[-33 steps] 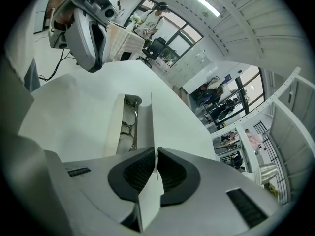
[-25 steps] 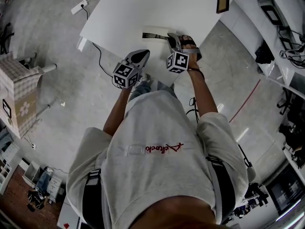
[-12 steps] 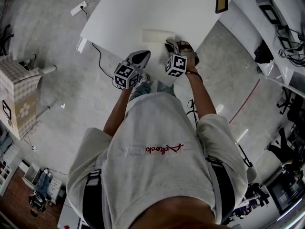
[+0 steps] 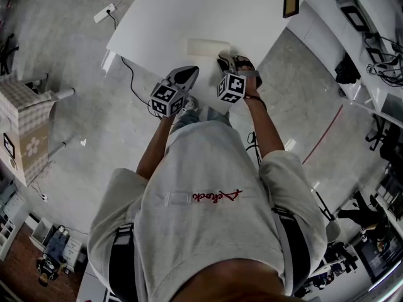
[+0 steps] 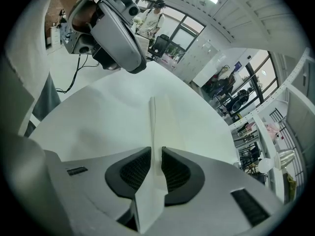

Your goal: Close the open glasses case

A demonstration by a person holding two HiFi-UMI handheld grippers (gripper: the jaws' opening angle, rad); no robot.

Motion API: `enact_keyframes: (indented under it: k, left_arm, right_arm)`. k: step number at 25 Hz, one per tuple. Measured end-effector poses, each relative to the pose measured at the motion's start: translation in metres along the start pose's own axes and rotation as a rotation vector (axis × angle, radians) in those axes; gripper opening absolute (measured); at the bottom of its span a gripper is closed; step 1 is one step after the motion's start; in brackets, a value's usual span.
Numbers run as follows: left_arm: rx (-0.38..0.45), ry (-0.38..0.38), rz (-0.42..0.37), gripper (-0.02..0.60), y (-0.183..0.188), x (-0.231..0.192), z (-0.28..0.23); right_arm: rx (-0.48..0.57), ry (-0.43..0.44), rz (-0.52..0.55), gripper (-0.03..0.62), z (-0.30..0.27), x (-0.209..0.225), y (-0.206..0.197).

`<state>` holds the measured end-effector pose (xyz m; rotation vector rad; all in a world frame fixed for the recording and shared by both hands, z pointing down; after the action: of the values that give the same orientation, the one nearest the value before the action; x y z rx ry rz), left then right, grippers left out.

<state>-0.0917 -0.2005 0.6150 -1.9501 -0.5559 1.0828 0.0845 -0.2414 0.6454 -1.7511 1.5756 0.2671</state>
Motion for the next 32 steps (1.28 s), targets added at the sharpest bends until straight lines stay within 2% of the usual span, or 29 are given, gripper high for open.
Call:
enact_keyframes:
  k: [3, 4, 5, 11, 14, 17, 19, 22, 25, 27, 29, 32]
  left_arm:
    - [-0.001, -0.010, -0.010, 0.028, 0.004, 0.003, -0.002]
    - [-0.001, -0.012, -0.013, 0.028, 0.005, 0.004, -0.002]
    - [0.000, -0.015, -0.017, 0.028, 0.005, 0.005, -0.002]
    - [-0.003, -0.024, -0.037, 0.028, 0.008, 0.010, -0.003]
    - [0.000, -0.026, -0.048, 0.026, 0.009, 0.012, -0.001]
    - [0.006, -0.030, -0.064, 0.028, 0.012, 0.014, 0.002]
    - [0.014, -0.033, -0.079, 0.028, 0.016, 0.014, 0.004]
    - [0.026, -0.040, -0.098, 0.028, 0.023, 0.016, 0.006]
    - [0.043, -0.051, -0.124, 0.026, 0.031, 0.018, 0.006]
    - [0.052, -0.060, -0.136, 0.028, 0.036, 0.020, 0.007]
    - [0.066, -0.067, -0.140, 0.028, 0.039, 0.023, 0.009]
    - [0.091, -0.078, -0.148, 0.028, 0.044, 0.026, 0.012]
  right_arm:
    - [0.008, -0.031, -0.022, 0.063, 0.006, 0.003, 0.002]
    - [0.014, -0.044, -0.030, 0.030, 0.008, 0.004, 0.003]
    - [0.021, -0.053, -0.036, 0.025, 0.011, 0.005, 0.004]
    - [0.035, -0.081, -0.059, 0.025, 0.018, 0.007, 0.006]
    - [0.059, -0.097, -0.121, 0.025, 0.024, 0.010, 0.009]
    - [0.109, -0.118, -0.268, 0.025, 0.034, 0.016, 0.012]
    - [0.147, -0.141, -0.412, 0.025, 0.043, 0.022, 0.013]
    - [0.214, -0.169, -0.688, 0.025, 0.056, 0.033, 0.010]
    - [0.342, -0.184, -1.001, 0.024, 0.070, 0.043, 0.003]
    - [0.410, -0.191, -1.146, 0.023, 0.082, 0.046, 0.003]
    - [0.444, -0.202, -1.200, 0.023, 0.092, 0.046, 0.006]
    - [0.465, -0.232, -1.203, 0.023, 0.104, 0.041, 0.013]
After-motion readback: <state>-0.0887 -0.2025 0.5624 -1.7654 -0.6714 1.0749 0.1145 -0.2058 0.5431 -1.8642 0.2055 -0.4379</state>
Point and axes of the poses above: the fingertips, and each gripper's own axes: z backward along the fingers, x to its right, y out of its top, the point moved 10 cm from there along z, backward along the fingers, and after that the axes turned 10 degrees about -y, right-handed, at the moved point
